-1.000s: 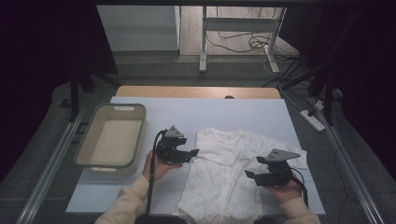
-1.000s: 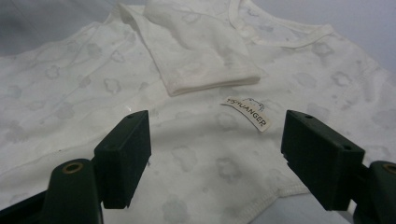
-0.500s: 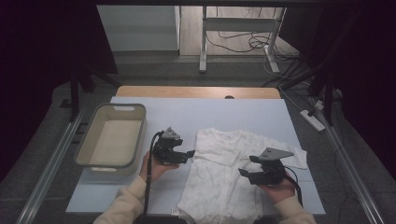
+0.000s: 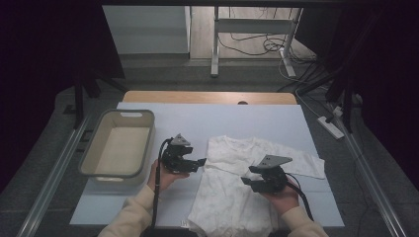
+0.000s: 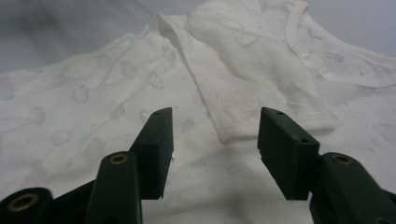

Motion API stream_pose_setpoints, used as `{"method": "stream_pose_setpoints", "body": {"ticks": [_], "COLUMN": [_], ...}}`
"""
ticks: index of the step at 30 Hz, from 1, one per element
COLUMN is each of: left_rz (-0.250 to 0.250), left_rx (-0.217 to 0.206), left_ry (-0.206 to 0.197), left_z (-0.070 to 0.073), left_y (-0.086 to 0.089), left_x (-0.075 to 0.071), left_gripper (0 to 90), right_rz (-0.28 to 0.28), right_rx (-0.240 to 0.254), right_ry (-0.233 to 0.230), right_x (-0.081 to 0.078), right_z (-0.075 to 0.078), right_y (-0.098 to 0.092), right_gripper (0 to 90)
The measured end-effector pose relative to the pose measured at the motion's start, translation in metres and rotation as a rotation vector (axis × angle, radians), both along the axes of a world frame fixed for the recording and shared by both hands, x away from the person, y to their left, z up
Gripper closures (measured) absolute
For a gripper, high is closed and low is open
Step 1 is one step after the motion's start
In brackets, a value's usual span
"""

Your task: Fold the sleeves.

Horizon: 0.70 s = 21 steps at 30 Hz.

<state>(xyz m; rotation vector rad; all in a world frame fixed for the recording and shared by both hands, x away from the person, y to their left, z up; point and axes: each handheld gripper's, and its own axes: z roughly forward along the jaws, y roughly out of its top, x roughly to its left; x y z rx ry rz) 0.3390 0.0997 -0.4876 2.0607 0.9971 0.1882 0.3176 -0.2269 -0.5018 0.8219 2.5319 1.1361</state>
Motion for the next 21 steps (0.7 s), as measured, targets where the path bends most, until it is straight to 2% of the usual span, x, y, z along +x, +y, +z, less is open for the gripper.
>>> {"method": "stream_pose_setpoints", "body": {"ticks": [4, 7, 10, 14, 17, 21], "left_rz": [0.003, 0.007, 0.007, 0.012, 0.006, 0.003], "left_rx": [-0.004, -0.011, -0.014, -0.045, -0.038, -0.031], "left_ry": [0.000, -0.003, 0.000, 0.011, 0.008, 0.007], "left_z": [0.002, 0.002, 0.001, 0.002, 0.002, 0.002], "left_y": [0.002, 0.003, 0.004, 0.005, 0.004, 0.003], "left_x": [-0.001, -0.001, 0.000, 0.001, 0.000, -0.001], "left_gripper": [28.0, 28.0, 28.0, 28.1, 28.1, 28.0], "right_rz": [-0.011, -0.004, 0.013, 0.001, -0.003, -0.017], "right_rx": [-0.011, 0.001, -0.032, -0.068, -0.115, -0.138], "right_ry": [0.021, 0.042, 0.045, 0.042, 0.036, 0.020], "right_x": [0.014, 0.021, 0.020, 0.019, 0.018, 0.018], "right_z": [-0.005, -0.007, -0.009, -0.011, -0.014, -0.014], "right_y": [0.011, 0.016, 0.019, 0.020, 0.022, 0.021], "right_gripper": [50.6, 54.9, 61.0, 66.3, 70.2, 80.0]}}
